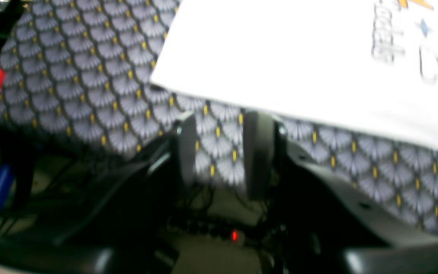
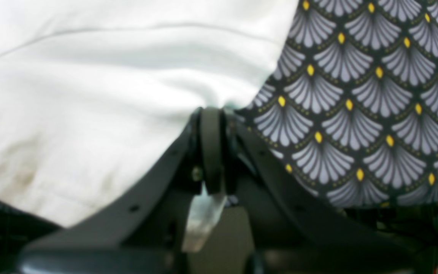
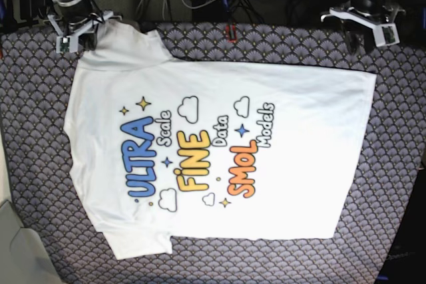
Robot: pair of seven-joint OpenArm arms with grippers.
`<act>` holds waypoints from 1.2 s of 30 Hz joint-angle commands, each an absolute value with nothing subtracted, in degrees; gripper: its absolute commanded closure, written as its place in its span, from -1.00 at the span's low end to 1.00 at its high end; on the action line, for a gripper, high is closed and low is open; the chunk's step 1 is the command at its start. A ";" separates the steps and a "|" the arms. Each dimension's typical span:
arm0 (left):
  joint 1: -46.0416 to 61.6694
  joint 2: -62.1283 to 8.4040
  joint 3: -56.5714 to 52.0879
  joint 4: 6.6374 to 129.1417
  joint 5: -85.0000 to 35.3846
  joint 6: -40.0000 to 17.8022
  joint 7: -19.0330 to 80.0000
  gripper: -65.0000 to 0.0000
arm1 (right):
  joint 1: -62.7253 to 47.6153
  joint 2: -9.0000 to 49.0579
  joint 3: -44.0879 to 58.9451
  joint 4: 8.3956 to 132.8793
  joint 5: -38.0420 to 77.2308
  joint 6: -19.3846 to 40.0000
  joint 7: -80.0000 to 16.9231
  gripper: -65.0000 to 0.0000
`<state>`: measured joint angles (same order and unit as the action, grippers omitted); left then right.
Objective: Fold the T-shirt properly
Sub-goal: 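Grasp the shirt's shoulder edges with the left and right grippers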
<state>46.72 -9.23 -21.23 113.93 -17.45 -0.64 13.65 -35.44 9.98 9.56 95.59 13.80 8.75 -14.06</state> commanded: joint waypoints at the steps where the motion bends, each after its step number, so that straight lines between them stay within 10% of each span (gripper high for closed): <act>1: 47.08 -9.71 -21.58 114.51 -17.45 -0.66 14.37 0.34 | -36.35 10.07 9.45 95.25 13.41 8.66 -17.54 1.00; 36: 22.64 -12.09 -28.88 91.30 -17.36 -6.99 24.22 0.35 | -35.47 10.15 9.36 94.46 13.32 8.66 -17.71 1.00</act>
